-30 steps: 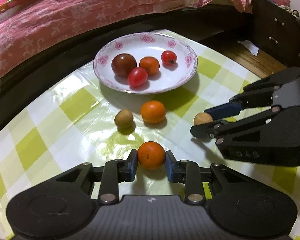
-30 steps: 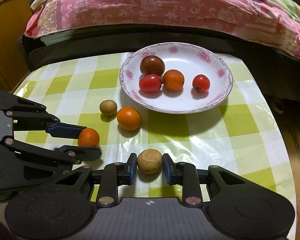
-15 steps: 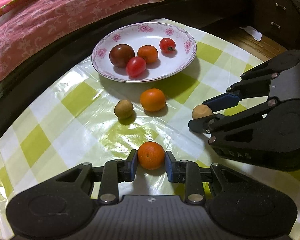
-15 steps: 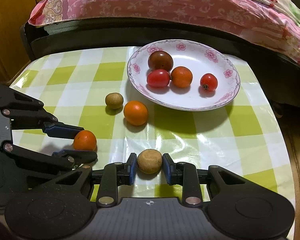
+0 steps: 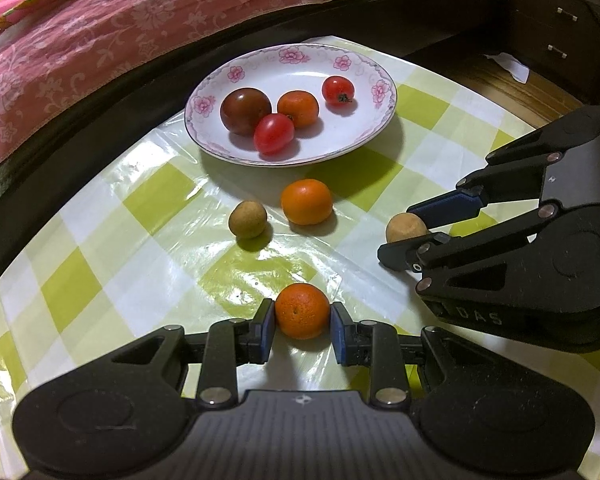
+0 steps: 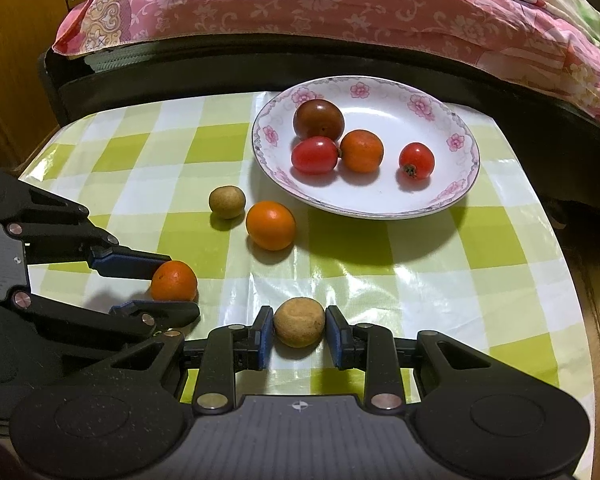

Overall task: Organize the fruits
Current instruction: 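Lift the tan potato in the right tool while the left tool lifts the mandarin, then carry the potato and mandarin in both tools over the white plate, then lower both tools and open them to drop the potato and mandarin in, then grasp a mandarin with the right tool while the left tool grasps a small potato, then lift the mandarin in the right tool while the left tool lifts the potato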

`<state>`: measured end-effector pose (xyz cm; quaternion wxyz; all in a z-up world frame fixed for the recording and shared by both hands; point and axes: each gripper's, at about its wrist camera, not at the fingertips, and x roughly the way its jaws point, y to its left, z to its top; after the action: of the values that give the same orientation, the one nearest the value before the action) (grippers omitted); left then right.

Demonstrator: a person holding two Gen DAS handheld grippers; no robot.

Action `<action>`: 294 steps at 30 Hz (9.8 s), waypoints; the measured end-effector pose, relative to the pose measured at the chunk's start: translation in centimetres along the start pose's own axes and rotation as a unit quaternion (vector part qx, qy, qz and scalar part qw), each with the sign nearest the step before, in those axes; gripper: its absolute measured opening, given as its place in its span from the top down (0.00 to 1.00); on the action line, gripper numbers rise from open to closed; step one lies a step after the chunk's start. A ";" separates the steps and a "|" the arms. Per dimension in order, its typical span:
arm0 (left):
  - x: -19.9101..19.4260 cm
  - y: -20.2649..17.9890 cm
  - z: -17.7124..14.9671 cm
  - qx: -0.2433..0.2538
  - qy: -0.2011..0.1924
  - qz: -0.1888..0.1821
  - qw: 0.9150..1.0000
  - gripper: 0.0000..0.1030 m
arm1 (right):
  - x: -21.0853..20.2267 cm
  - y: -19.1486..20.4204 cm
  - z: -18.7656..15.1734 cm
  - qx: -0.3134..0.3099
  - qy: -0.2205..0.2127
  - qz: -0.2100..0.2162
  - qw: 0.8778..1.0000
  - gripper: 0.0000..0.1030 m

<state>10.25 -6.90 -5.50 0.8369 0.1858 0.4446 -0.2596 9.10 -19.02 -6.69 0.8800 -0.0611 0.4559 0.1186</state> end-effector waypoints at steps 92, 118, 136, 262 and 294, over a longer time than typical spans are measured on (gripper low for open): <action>-3.9 0.7 5.3 -0.011 -0.099 0.047 0.994 0.65 | -4.5 -0.9 2.6 0.041 -0.097 -0.050 0.993 0.75; 0.4 2.8 11.4 -0.019 -0.134 0.045 0.990 0.66 | -0.6 -6.4 7.0 0.107 -0.119 -0.038 0.986 0.74; 5.7 4.6 14.3 -0.009 -0.116 0.035 0.993 0.66 | 4.5 -9.4 9.6 0.091 -0.120 -0.033 0.988 0.74; 2.5 3.0 3.1 0.005 -0.059 0.000 0.998 0.68 | 1.8 -2.2 1.4 0.047 -0.043 0.012 0.998 0.74; -1.0 -0.2 -2.0 0.005 -0.018 -0.034 0.999 0.68 | -1.3 -0.1 -2.3 0.022 -0.005 -0.013 1.000 0.72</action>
<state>8.32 -5.72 -5.74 0.8345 0.1699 0.4341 -0.2936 6.60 -19.81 -6.93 0.8850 -0.0470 0.4528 0.0978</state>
